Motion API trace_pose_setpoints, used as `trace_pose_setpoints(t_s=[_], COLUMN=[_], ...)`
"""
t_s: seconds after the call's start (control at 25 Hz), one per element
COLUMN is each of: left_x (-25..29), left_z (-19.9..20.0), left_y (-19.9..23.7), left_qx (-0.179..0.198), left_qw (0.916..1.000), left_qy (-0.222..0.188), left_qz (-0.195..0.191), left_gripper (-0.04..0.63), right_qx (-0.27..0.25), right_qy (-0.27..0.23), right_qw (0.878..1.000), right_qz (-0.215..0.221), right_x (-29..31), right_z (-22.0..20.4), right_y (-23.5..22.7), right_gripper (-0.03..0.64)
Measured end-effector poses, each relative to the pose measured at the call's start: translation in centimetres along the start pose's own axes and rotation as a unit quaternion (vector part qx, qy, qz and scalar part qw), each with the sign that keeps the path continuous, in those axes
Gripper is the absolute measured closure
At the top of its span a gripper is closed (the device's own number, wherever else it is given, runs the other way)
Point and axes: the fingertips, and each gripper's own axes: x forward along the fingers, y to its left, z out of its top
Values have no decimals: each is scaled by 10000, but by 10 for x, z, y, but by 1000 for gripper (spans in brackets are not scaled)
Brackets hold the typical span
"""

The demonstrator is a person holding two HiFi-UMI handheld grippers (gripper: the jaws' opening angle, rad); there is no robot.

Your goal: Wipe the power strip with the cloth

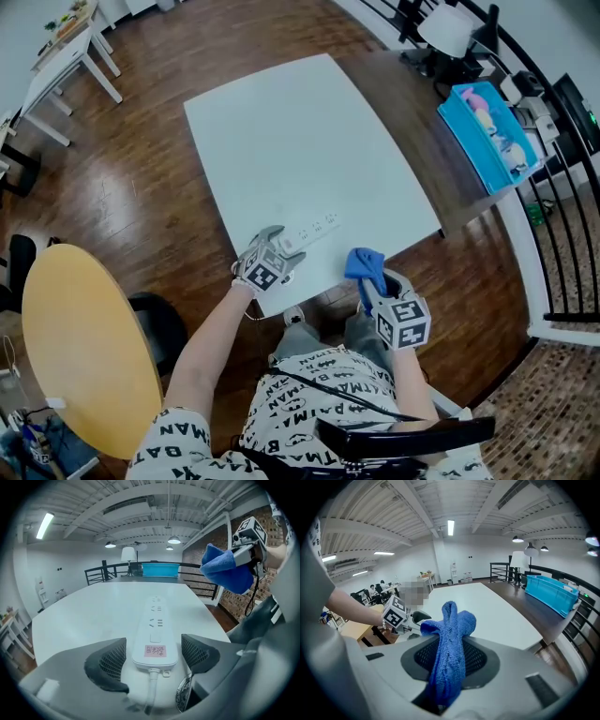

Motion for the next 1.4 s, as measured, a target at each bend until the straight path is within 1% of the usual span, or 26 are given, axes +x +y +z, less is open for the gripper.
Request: trace_pose_setpoints(t_s=[0.08,0.16,0.36,0.56,0.64,0.8,1.0,1.08,1.24,1.32,1.4], left_x=[3,5,6,4,3,3,2,-3,-29,-46,-62], left_z=[-2,-4,-2,-3,-4,-4,0,7,32,46,60], left_y=[-4,-7,-6,-6,-5,-3,-3,0,0,-2,-3], left_qx=[46,83,52,56,44,19,22,-1,52,128,158], left_qw=[10000,9999,9999,9998,9998,9999,9999,9999,9987,9975,9959], left_qy=[37,41,49,92,80,32,-55,-171,-412,-474,-468], left_qz=[-39,-60,-130,-159,-154,-126,-109,-22,303,518,758], left_gripper=[222,247,249,255,264,310,311,311,313,312,313], right_qx=[32,51,79,75,56,31,-68,-186,-475,-715,-1074], right_qy=[29,43,53,103,93,91,116,111,-40,-171,-277], right_qw=[10000,10000,9999,9999,9999,10000,9999,9997,9983,9956,9885], right_qz=[-10,-28,-74,-12,10,23,71,130,332,587,1026], right_x=[0,0,0,3,4,4,4,5,6,5,6], right_z=[-2,-2,1,2,2,0,-2,2,23,43,68], right_y=[-1,-2,-8,-6,-4,-6,-10,-13,-18,-15,-4], right_gripper=[497,497,497,497,497,497,497,497,497,497,497])
